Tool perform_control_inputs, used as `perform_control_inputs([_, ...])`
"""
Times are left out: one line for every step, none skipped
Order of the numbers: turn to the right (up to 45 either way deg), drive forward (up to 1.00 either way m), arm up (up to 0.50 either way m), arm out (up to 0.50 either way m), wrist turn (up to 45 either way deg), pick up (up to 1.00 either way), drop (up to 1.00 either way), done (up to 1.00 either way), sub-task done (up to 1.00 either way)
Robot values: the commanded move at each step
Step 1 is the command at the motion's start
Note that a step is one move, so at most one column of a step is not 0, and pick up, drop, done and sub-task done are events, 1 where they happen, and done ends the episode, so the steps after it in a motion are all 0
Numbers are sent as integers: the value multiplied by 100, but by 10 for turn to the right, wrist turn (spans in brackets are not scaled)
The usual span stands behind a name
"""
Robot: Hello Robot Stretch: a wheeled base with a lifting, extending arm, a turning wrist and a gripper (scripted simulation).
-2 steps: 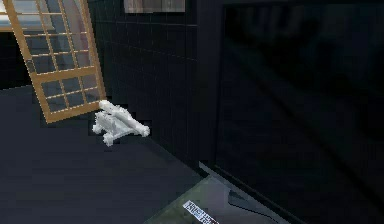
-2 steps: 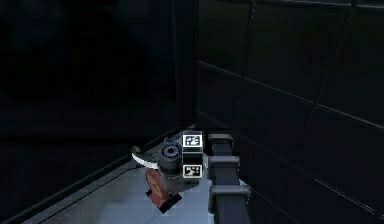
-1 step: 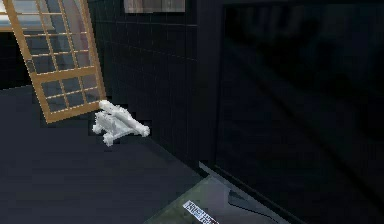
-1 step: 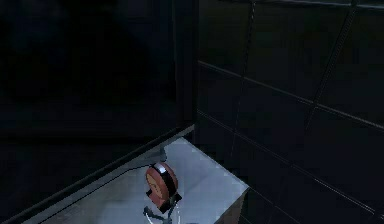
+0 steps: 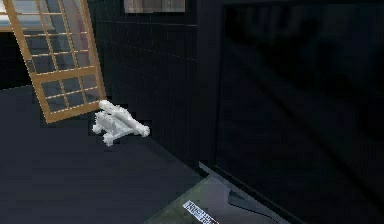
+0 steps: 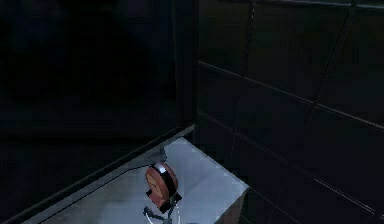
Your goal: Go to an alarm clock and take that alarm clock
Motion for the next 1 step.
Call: perform_control_inputs([0,0,10,0,0,0,0,0,0])
